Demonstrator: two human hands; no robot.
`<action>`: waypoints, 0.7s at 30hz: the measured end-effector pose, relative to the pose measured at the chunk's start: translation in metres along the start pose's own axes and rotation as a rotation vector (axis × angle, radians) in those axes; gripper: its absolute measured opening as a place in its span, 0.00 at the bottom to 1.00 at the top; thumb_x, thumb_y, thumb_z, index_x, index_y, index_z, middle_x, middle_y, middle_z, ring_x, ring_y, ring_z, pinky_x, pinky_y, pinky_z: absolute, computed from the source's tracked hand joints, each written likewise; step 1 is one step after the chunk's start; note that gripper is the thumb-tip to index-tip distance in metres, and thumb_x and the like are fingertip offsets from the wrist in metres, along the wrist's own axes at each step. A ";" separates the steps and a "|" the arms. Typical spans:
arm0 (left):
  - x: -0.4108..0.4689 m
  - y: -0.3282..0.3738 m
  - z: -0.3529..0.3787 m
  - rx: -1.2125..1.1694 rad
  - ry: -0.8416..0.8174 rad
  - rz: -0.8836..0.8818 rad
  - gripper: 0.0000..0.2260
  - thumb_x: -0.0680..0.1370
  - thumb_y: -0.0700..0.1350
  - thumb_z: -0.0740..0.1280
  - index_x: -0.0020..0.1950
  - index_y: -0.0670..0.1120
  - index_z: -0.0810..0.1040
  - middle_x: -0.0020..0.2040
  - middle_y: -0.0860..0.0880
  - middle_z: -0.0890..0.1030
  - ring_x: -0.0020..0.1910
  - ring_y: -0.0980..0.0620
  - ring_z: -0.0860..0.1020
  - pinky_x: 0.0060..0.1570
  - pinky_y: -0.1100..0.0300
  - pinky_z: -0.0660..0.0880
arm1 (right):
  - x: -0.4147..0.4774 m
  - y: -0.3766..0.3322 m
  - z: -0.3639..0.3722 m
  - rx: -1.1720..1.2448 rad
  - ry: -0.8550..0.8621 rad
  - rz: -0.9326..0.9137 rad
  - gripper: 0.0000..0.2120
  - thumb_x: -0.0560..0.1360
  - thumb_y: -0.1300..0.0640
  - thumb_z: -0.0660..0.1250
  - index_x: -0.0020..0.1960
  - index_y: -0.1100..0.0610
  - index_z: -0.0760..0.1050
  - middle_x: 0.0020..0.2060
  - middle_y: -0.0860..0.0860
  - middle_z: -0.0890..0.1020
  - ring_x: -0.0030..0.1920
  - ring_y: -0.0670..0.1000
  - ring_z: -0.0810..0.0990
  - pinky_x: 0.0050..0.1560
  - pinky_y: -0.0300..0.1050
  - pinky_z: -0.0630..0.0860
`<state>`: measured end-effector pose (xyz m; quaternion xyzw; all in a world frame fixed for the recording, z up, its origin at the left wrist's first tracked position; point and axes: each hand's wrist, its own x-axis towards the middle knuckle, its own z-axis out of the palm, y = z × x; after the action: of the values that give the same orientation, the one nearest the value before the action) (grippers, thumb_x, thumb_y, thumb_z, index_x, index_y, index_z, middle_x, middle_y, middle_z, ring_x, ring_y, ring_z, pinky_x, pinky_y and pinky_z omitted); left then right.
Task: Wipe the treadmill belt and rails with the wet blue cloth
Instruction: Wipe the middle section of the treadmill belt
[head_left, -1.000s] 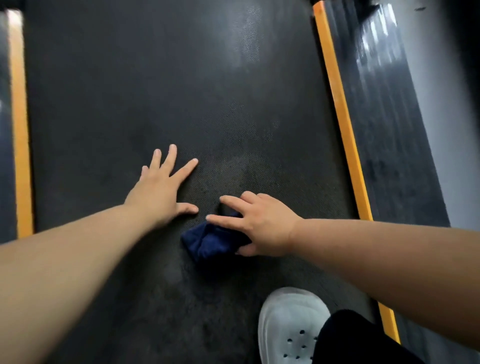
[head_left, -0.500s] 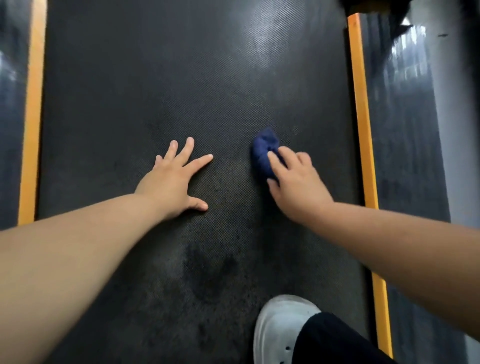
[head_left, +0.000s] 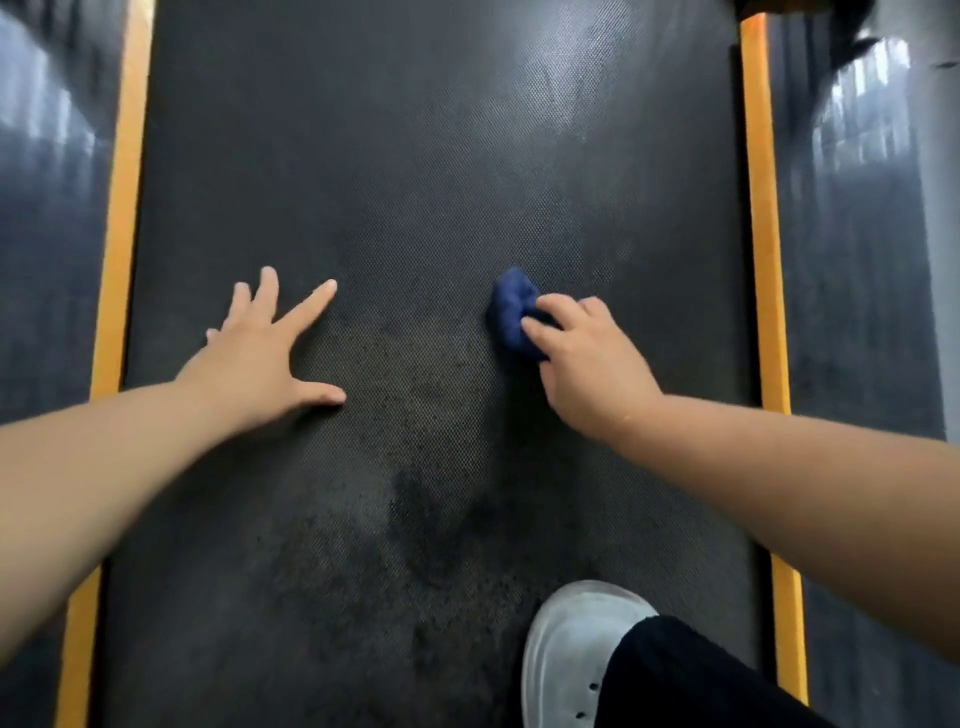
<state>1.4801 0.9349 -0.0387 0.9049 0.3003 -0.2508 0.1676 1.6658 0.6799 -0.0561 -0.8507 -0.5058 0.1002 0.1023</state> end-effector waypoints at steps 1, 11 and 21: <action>-0.003 -0.006 0.002 0.001 -0.024 0.016 0.49 0.64 0.65 0.73 0.70 0.72 0.38 0.78 0.48 0.38 0.76 0.43 0.38 0.71 0.35 0.53 | -0.008 -0.011 0.005 0.014 -0.013 -0.041 0.21 0.67 0.58 0.73 0.58 0.62 0.77 0.58 0.60 0.76 0.50 0.65 0.74 0.49 0.58 0.78; -0.003 -0.008 0.009 0.085 -0.042 0.075 0.48 0.66 0.64 0.72 0.69 0.72 0.37 0.77 0.47 0.37 0.75 0.40 0.38 0.69 0.33 0.54 | 0.050 0.020 0.000 0.023 0.037 -0.005 0.16 0.73 0.59 0.63 0.59 0.50 0.79 0.53 0.56 0.78 0.47 0.64 0.74 0.51 0.54 0.73; 0.001 -0.005 0.010 0.073 -0.090 0.040 0.48 0.66 0.62 0.73 0.73 0.69 0.41 0.76 0.48 0.33 0.75 0.40 0.36 0.70 0.33 0.53 | 0.060 0.021 -0.005 -0.011 0.003 -0.216 0.17 0.71 0.60 0.58 0.53 0.52 0.81 0.51 0.55 0.80 0.44 0.63 0.75 0.47 0.54 0.76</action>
<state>1.4741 0.9347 -0.0477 0.9041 0.2648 -0.2985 0.1530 1.7130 0.7226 -0.0611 -0.7919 -0.5949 0.0848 0.1087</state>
